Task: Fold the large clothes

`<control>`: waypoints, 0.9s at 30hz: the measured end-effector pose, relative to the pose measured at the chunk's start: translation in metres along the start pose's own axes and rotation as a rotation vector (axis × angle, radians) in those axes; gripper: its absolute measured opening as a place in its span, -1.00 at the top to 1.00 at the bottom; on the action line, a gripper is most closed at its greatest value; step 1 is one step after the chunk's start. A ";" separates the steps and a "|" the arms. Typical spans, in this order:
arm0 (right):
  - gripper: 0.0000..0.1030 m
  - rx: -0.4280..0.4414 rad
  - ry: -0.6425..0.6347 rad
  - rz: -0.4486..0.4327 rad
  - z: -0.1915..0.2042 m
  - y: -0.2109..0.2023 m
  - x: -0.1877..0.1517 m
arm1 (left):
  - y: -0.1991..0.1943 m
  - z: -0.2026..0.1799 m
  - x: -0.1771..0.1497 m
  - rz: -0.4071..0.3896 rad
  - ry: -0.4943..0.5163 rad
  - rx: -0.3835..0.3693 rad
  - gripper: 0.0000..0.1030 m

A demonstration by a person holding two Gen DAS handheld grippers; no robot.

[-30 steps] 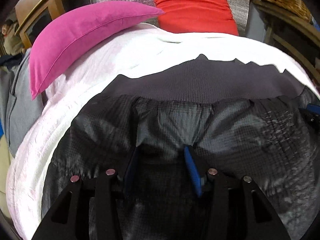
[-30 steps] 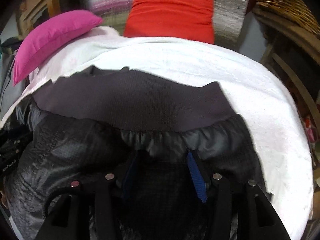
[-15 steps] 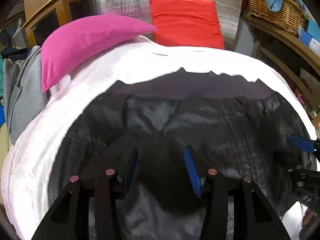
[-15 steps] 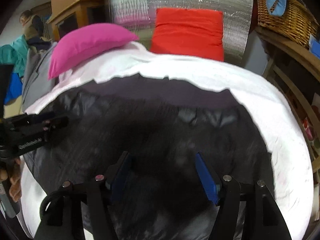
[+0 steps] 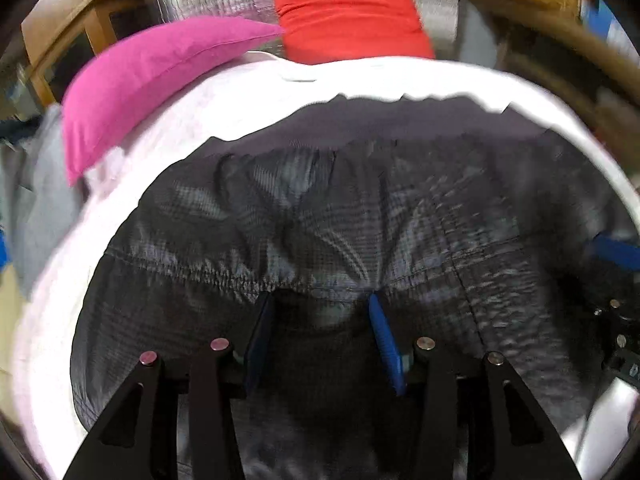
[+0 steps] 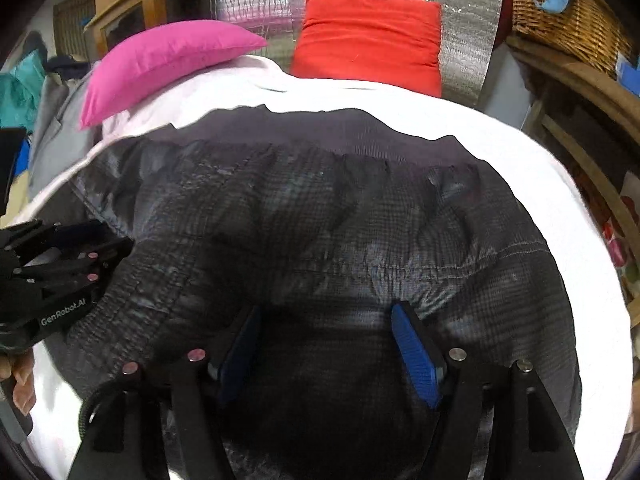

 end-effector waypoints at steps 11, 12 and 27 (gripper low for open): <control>-0.71 0.235 0.497 -0.011 -0.176 -0.041 -0.033 | -0.034 0.195 -0.011 -0.083 -0.379 -0.194 -0.63; -0.71 0.278 0.535 0.007 -0.181 -0.033 -0.038 | -0.024 0.202 -0.013 -0.053 -0.405 -0.235 -0.63; 0.33 0.377 0.439 0.158 -0.154 0.007 -0.032 | 0.021 0.151 -0.013 0.119 -0.275 -0.296 0.55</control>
Point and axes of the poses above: each gripper's, at about its wrist camera, not at the fingertips, and y roughly the way its jaws point, z to its left, x to its top, the point moved 4 cm from there along y, roughly the way its jaws point, and after that the axes turned 2 degrees about z, right-handed, at the moved point
